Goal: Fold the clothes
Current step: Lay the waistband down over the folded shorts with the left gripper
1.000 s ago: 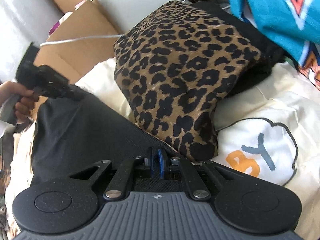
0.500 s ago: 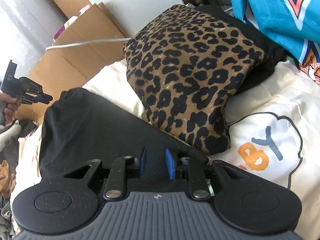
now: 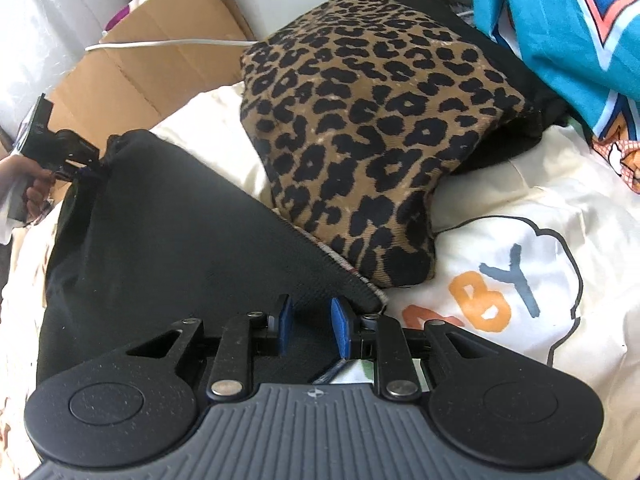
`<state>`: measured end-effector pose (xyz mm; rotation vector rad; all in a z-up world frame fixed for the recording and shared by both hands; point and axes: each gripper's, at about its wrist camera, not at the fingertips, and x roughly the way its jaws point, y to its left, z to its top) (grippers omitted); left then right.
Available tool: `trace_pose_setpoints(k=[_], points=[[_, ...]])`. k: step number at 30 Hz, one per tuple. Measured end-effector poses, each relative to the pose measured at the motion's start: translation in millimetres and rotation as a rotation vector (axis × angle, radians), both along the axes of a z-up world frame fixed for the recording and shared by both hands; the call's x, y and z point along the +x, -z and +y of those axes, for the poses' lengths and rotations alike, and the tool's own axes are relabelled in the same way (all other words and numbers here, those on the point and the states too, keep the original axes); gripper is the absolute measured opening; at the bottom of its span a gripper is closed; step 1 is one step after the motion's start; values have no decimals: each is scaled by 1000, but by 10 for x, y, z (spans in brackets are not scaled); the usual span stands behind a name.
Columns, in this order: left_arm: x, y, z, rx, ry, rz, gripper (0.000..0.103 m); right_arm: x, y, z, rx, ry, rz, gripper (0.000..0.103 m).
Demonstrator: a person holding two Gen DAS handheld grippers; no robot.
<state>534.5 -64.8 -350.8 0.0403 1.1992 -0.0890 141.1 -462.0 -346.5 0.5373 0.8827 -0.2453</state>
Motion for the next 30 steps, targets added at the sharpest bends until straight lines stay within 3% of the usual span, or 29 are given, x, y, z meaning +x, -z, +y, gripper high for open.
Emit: trace_pose_setpoints(k=[4, 12, 16, 22, 30], points=[[-28, -209, 53, -23, 4, -2, 18, -5, 8, 40, -7, 34, 3, 28], [-343, -682, 336, -5, 120, -34, 19, 22, -81, 124, 3, 45, -28, 29], [-442, -529, 483, -33, 133, 12, 19, 59, -87, 189, -2, 23, -28, 29], [-372, -105, 635, -35, 70, 53, 14, 59, -13, 211, -31, 0, 15, 29], [-392, -16, 598, -7, 49, -4, 11, 4, -2, 179, -98, 4, 41, 29]])
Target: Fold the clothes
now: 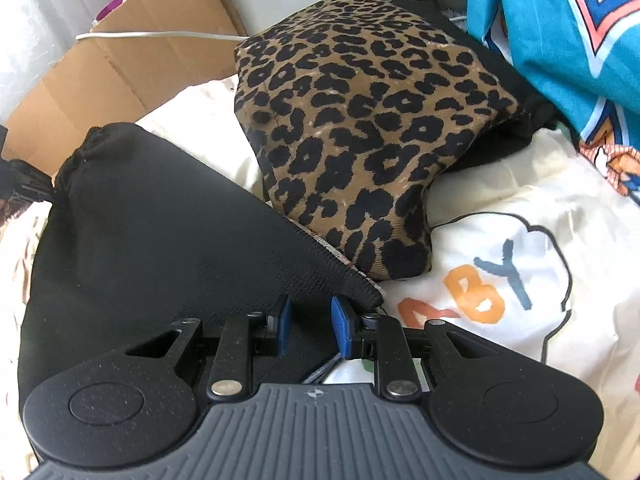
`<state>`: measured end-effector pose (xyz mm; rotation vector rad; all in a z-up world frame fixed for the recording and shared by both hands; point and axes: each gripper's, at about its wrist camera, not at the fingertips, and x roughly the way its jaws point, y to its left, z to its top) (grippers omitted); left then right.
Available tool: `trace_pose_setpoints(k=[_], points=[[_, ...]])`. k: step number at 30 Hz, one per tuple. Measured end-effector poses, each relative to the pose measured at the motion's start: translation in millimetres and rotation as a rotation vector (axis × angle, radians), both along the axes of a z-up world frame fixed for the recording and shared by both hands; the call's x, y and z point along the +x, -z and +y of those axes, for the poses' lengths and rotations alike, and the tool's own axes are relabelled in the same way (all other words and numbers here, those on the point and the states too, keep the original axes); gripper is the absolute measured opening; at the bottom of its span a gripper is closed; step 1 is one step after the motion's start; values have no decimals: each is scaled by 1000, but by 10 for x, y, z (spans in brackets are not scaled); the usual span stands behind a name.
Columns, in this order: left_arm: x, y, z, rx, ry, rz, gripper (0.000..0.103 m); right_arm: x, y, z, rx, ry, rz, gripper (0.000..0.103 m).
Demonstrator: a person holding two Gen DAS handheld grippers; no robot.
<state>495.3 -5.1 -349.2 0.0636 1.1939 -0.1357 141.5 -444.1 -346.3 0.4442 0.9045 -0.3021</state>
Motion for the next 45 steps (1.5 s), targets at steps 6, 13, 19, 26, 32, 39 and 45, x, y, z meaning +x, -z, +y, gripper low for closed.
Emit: trace_pose_setpoints(k=[6, 13, 19, 26, 32, 39, 45], points=[[-331, -191, -107, 13, 30, -9, 29, -66, -84, 123, 39, -35, -27, 29], [-967, -434, -75, -29, 61, 22, 30, -164, -113, 372, 110, -96, -37, 35], [-1568, -614, 43, -54, 74, 23, 31, -178, -120, 518, 143, -138, -23, 35], [-2260, -675, 102, -106, 101, 36, 33, -277, -116, 615, 236, -168, 55, 35], [-2738, -640, 74, -165, 149, 17, 38, -378, 28, 674, 351, -160, 112, 35], [-2897, -463, 26, -229, 176, 85, 38, -435, 204, 682, 478, -94, 92, 35], [-2951, -422, 46, -240, 181, 112, 38, -522, 456, 553, 662, -1, 52, 36]])
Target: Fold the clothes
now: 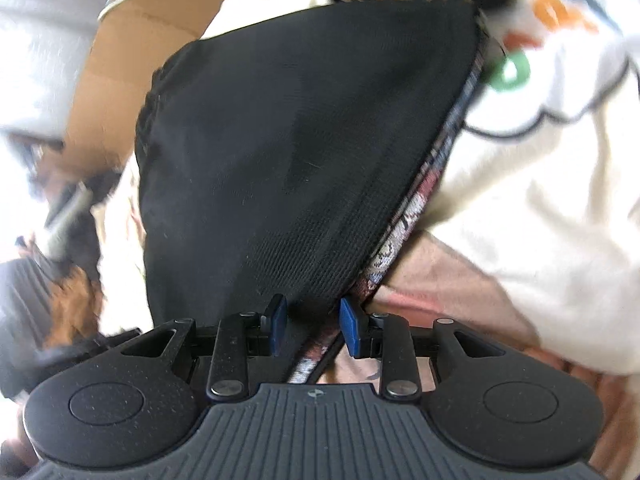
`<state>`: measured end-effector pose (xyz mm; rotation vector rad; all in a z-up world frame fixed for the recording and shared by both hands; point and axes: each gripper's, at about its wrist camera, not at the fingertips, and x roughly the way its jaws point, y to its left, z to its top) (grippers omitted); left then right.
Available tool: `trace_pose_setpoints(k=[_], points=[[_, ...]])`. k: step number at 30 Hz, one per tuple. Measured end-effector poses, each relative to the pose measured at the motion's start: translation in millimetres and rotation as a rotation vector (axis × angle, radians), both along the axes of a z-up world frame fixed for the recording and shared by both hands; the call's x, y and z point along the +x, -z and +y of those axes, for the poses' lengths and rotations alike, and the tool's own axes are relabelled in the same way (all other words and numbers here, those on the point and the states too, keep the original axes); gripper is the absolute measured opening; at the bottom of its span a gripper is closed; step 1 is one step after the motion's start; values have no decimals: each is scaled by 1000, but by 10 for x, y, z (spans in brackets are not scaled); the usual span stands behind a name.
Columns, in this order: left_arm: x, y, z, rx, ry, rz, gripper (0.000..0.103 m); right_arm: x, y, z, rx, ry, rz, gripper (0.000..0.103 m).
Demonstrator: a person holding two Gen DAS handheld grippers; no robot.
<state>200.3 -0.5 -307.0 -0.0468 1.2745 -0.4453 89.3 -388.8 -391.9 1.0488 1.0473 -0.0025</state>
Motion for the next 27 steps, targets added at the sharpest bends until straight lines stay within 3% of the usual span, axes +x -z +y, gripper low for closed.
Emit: trace_pose_setpoints(k=[3, 6, 7, 23, 27], points=[[-103, 34, 35, -21, -14, 21, 38, -53, 98, -76, 77, 49, -9, 35], [-111, 63, 25, -35, -16, 39, 38, -57, 73, -81, 85, 45, -23, 13], [-112, 72, 14, -36, -14, 42, 38, -57, 61, -81, 84, 41, -26, 1], [-75, 201, -127, -28, 12, 63, 38, -22, -53, -148, -26, 34, 70, 0], [-64, 259, -63, -23, 4, 58, 38, 85, -122, -102, -102, -45, 127, 1]])
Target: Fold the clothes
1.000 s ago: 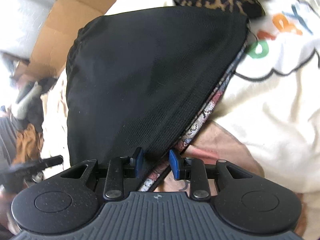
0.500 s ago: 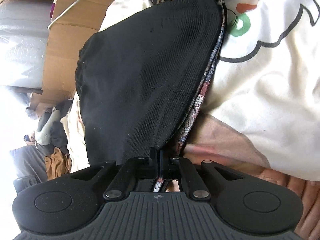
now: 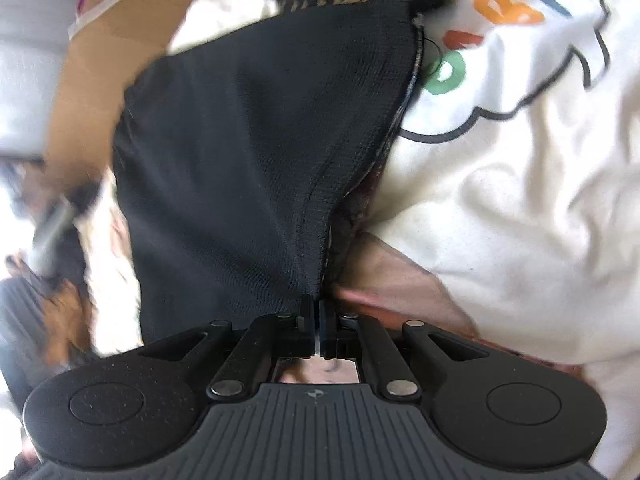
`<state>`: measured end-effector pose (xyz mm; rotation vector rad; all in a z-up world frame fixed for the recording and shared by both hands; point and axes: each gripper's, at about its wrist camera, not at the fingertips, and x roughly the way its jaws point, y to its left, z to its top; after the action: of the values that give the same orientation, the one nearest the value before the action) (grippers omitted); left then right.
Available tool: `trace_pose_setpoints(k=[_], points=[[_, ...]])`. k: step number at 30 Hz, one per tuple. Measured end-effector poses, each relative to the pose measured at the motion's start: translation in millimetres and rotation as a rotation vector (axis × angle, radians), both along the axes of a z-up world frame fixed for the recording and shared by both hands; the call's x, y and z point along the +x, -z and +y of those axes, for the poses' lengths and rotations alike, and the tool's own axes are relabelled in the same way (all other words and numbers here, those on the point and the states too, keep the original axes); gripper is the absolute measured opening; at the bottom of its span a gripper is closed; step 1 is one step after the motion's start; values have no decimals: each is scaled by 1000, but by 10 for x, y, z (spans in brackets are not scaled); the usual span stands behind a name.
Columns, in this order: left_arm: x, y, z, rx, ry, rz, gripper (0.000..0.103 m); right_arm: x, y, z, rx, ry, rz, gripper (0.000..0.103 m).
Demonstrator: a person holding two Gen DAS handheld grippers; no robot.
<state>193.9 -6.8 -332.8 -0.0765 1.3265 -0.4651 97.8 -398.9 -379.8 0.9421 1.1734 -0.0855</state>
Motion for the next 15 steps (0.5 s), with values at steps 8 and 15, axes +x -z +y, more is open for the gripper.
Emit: trace_pose_setpoints(k=[8, 15], points=[[22, 83, 75, -58, 14, -71, 39, 195, -489, 106, -188, -141, -46, 33], [93, 97, 110, -170, -41, -105, 44, 637, -719, 684, -288, -412, -119, 43]])
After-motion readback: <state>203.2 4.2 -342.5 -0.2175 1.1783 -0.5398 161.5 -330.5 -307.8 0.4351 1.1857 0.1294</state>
